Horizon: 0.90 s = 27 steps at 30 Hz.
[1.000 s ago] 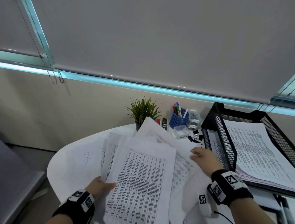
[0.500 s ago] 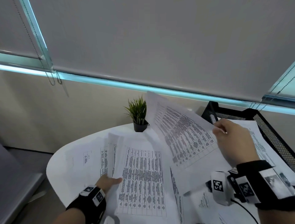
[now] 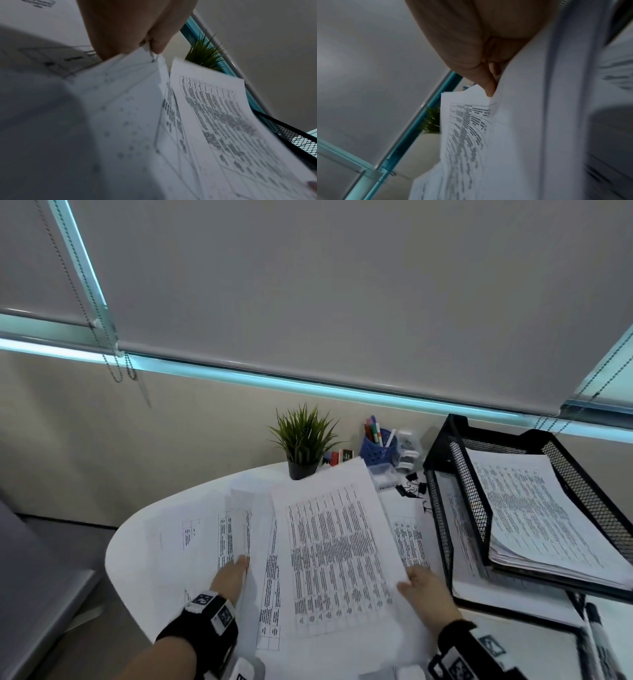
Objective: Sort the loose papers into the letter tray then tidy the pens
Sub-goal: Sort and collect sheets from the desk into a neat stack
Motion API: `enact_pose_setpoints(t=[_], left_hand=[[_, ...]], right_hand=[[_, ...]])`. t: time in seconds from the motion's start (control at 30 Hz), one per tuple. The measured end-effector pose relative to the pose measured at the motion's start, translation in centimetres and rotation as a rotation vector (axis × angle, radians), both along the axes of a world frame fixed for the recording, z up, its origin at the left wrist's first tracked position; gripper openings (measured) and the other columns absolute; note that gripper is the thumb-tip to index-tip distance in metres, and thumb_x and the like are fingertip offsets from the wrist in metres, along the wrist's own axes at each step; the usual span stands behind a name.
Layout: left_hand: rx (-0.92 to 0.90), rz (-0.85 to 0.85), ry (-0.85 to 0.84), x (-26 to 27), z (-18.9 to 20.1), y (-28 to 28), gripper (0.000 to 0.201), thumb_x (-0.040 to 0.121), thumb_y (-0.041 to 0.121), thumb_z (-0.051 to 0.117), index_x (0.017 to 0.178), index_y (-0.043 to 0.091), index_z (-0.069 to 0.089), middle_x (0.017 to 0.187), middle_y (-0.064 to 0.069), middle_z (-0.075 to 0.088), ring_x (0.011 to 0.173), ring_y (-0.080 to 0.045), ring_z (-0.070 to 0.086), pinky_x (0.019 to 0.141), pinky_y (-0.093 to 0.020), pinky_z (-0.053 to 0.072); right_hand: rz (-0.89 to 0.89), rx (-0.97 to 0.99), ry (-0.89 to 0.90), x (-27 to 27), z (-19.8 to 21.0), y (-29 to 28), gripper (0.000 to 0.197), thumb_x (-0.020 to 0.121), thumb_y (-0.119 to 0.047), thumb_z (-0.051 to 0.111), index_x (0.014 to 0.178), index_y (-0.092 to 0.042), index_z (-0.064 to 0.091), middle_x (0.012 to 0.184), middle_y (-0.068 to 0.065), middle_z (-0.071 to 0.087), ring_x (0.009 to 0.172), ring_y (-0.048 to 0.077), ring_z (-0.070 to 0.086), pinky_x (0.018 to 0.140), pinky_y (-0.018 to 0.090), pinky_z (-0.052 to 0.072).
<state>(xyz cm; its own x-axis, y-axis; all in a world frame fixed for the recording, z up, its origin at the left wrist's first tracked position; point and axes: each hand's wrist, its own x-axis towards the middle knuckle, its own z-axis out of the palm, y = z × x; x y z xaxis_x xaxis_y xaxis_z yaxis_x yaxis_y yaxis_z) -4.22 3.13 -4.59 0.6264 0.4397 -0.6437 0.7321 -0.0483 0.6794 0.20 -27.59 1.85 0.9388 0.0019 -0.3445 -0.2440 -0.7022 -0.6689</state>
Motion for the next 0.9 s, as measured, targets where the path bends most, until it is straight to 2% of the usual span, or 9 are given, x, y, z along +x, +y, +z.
enact_pose_setpoints(t=[0.1, 0.2, 0.27, 0.33, 0.43, 0.53, 0.67, 0.8, 0.9], left_hand=[[-0.025, 0.077, 0.029, 0.1, -0.7, 0.0, 0.056, 0.102, 0.031, 0.025, 0.141, -0.01, 0.025, 0.15, -0.023, 0.025, 0.139, -0.03, 0.028, 0.111, -0.031, 0.021], [-0.039, -0.045, 0.034, -0.1, -1.4, 0.0, 0.053, 0.101, 0.031, 0.032, 0.136, -0.009, 0.035, 0.144, -0.02, 0.036, 0.133, -0.034, 0.037, 0.112, -0.037, 0.029], [-0.079, -0.043, -0.02, 0.1, -4.2, 0.9, 0.05, 0.097, 0.033, 0.042, 0.13, -0.004, 0.045, 0.137, -0.023, 0.046, 0.125, -0.037, 0.047, 0.106, -0.046, 0.038], [-0.119, -0.003, -0.015, 0.7, -6.2, 1.4, 0.05, 0.096, 0.035, 0.043, 0.129, -0.003, 0.047, 0.135, -0.024, 0.048, 0.123, -0.037, 0.048, 0.105, -0.046, 0.04], [-0.13, 0.025, -0.042, 0.3, 0.0, -0.6, 0.063, 0.096, 0.041, 0.04, 0.141, -0.002, 0.032, 0.148, -0.017, 0.033, 0.135, -0.032, 0.034, 0.114, -0.042, 0.026], [-0.2, 0.035, -0.11, 0.8, -0.1, -1.1, 0.089, 0.085, 0.051, 0.057, 0.148, 0.004, 0.015, 0.154, -0.013, 0.019, 0.141, -0.032, 0.023, 0.115, -0.048, 0.021], [-0.133, -0.106, -0.048, 1.5, -2.6, -0.9, 0.127, 0.042, 0.069, 0.077, 0.142, 0.005, 0.032, 0.14, -0.017, 0.045, 0.125, -0.036, 0.046, 0.103, -0.051, 0.039], [-0.084, -0.185, -0.045, 1.2, -1.1, -1.1, 0.071, 0.073, 0.029, 0.076, 0.13, 0.0, 0.045, 0.12, -0.015, 0.06, 0.11, -0.032, 0.055, 0.096, -0.041, 0.044], [-0.101, -0.165, -0.097, 0.9, 0.1, -1.0, 0.079, 0.07, 0.027, 0.077, 0.135, 0.001, 0.041, 0.131, -0.016, 0.053, 0.12, -0.034, 0.05, 0.105, -0.047, 0.038]], right_hand=[[-0.003, -0.083, 0.148, 0.0, -2.6, 0.2, 0.015, 0.082, -0.007, 0.058, 0.073, -0.014, 0.049, 0.078, 0.002, 0.055, 0.071, 0.016, 0.051, 0.06, 0.024, 0.038], [0.04, -0.084, 0.21, 0.4, -3.3, 0.5, 0.013, 0.081, -0.012, 0.06, 0.092, -0.011, 0.052, 0.093, 0.002, 0.052, 0.078, 0.014, 0.05, 0.059, 0.021, 0.038], [0.058, -0.054, 0.217, 0.9, -3.6, 0.8, 0.044, 0.084, -0.016, 0.063, 0.124, -0.008, 0.047, 0.115, 0.007, 0.051, 0.101, 0.018, 0.052, 0.073, 0.02, 0.043], [0.042, -0.028, 0.213, 1.6, -4.0, 1.4, 0.063, 0.084, -0.018, 0.065, 0.139, -0.007, 0.036, 0.135, 0.009, 0.047, 0.122, 0.023, 0.047, 0.095, 0.027, 0.04], [0.066, -0.063, 0.217, 2.6, -4.6, 2.1, 0.049, 0.082, -0.015, 0.066, 0.126, -0.007, 0.048, 0.127, 0.009, 0.053, 0.113, 0.024, 0.053, 0.098, 0.032, 0.045], [0.139, -0.121, 0.21, 2.8, -5.0, 3.2, 0.028, 0.079, -0.003, 0.061, 0.106, -0.008, 0.054, 0.115, 0.011, 0.057, 0.102, 0.024, 0.057, 0.088, 0.032, 0.051], [0.182, -0.139, 0.169, 2.8, -5.7, 4.5, 0.042, 0.079, -0.003, 0.059, 0.119, -0.005, 0.051, 0.121, 0.011, 0.056, 0.108, 0.025, 0.056, 0.09, 0.03, 0.05], [0.161, 0.007, 0.193, 2.3, -5.6, 4.7, 0.035, 0.082, -0.006, 0.061, 0.116, -0.002, 0.052, 0.118, 0.019, 0.058, 0.102, 0.028, 0.06, 0.091, 0.037, 0.05], [0.097, 0.167, 0.215, 2.3, -5.1, 3.9, 0.041, 0.084, -0.011, 0.066, 0.121, -0.004, 0.05, 0.117, 0.019, 0.057, 0.092, 0.019, 0.055, 0.079, 0.025, 0.049]])
